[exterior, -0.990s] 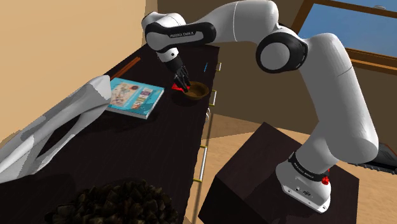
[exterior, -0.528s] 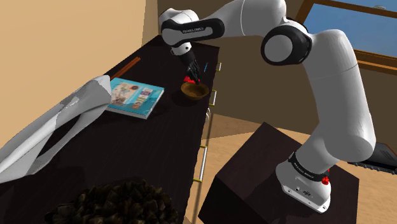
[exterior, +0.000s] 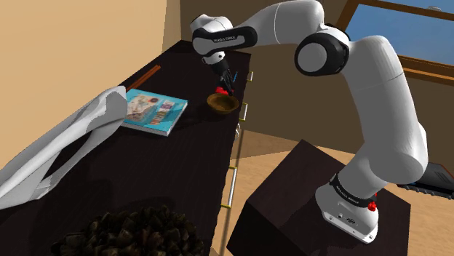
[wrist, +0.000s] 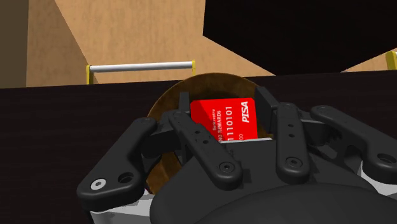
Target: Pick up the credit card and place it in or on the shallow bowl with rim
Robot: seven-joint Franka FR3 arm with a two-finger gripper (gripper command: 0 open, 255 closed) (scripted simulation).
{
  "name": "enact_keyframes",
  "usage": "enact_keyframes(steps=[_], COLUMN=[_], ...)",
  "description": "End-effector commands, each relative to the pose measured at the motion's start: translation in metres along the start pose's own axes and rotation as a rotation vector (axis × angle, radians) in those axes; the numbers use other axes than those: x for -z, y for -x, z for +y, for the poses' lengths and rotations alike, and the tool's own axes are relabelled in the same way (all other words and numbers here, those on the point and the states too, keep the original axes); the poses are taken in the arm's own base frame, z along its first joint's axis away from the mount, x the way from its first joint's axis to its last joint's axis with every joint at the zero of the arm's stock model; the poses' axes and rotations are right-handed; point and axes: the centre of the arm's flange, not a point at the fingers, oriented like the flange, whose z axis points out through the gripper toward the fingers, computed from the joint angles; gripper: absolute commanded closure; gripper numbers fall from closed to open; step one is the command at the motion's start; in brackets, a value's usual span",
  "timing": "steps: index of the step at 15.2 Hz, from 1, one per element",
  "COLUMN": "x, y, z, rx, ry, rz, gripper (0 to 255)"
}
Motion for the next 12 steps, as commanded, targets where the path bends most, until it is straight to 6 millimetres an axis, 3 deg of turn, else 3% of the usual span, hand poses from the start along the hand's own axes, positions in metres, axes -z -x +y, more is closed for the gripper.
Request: enact_keyframes(steps=[1, 10, 12], x=[-0.01, -0.049, -0.051], y=[-0.006, -0.032, -0.033], z=[0.0, 0.0, 0.0], rx=[0.0, 0.0, 0.0], ry=[0.0, 0.0, 0.0], rz=[0.0, 0.0, 0.0], gripper=[255, 255, 255])
